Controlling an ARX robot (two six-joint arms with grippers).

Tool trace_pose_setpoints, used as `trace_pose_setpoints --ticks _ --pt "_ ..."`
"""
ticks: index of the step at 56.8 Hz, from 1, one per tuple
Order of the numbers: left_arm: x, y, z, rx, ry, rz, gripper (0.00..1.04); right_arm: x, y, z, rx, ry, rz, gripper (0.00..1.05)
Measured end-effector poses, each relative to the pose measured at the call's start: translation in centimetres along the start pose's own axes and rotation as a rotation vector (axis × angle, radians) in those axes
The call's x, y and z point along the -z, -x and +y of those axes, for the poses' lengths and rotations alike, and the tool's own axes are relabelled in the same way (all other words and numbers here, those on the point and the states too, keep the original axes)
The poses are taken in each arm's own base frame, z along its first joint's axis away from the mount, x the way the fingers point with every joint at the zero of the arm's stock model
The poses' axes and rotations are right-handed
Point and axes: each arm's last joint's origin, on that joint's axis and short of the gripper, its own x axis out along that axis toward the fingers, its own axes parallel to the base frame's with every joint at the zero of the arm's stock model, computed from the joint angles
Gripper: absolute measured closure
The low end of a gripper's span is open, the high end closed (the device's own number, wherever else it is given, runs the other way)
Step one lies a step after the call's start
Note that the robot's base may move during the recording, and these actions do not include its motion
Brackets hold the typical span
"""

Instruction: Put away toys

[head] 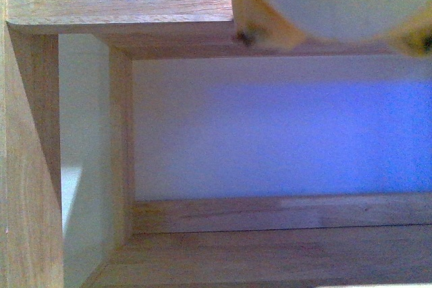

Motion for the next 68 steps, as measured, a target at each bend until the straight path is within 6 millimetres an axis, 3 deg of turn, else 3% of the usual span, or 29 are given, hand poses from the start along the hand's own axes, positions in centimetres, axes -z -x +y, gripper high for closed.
trace_pose_setpoints --ticks 18,25,54,68 --pt "0.0 0.0 0.0 0.000 0.000 0.000 0.06 -4.5 -2.1 -1.0 0.061 0.072 -0.085 0.88" --pt "0.0 0.0 0.0 0.000 0.000 0.000 0.06 -5.5 -4.1 -2.3 0.084 0.096 -0.104 0.88" --pt "0.0 0.0 0.0 0.000 0.000 0.000 0.06 -3.2 -14.0 -7.1 0.196 0.010 -0.053 0.88" --pt "0.0 0.0 0.0 0.000 0.000 0.000 0.06 -0.6 -17.9 -8.5 0.209 -0.114 -0.018 0.88"
